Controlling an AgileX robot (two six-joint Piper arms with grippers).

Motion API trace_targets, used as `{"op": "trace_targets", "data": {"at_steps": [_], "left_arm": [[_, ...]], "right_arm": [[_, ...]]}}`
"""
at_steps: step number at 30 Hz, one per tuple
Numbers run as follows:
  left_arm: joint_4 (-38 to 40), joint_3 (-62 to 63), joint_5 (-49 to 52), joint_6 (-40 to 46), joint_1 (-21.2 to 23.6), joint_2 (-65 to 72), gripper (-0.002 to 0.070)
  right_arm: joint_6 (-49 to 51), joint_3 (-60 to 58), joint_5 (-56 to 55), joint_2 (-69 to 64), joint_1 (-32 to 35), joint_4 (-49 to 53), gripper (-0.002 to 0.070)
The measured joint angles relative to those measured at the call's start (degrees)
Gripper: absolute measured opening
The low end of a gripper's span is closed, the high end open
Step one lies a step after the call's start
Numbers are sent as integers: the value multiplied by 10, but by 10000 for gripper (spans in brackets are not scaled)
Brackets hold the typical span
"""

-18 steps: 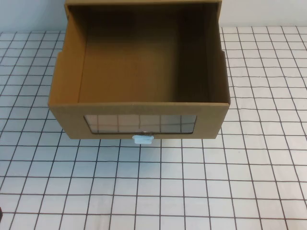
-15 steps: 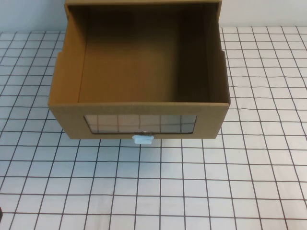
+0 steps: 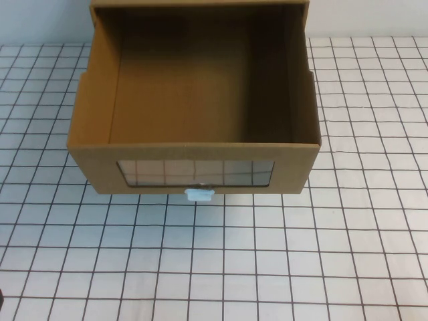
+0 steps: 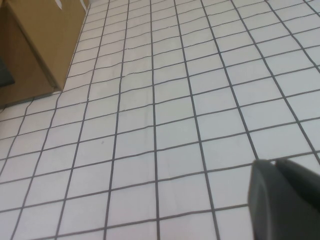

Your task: Close the shoe box

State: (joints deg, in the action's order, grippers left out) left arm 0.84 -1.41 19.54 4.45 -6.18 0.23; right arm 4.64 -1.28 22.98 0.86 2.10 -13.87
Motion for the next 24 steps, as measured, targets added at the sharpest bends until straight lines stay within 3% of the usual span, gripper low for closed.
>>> {"op": "trace_targets", "data": {"at_steps": [19,24], "left_arm": [[-1,0,0,0,0,0,-5],[-8,-1,-38,0,0,0,-5]], "right_arm": [[0,0,0,0,0,0,-14],[0,0,-42,0,0,0,-14]]}}
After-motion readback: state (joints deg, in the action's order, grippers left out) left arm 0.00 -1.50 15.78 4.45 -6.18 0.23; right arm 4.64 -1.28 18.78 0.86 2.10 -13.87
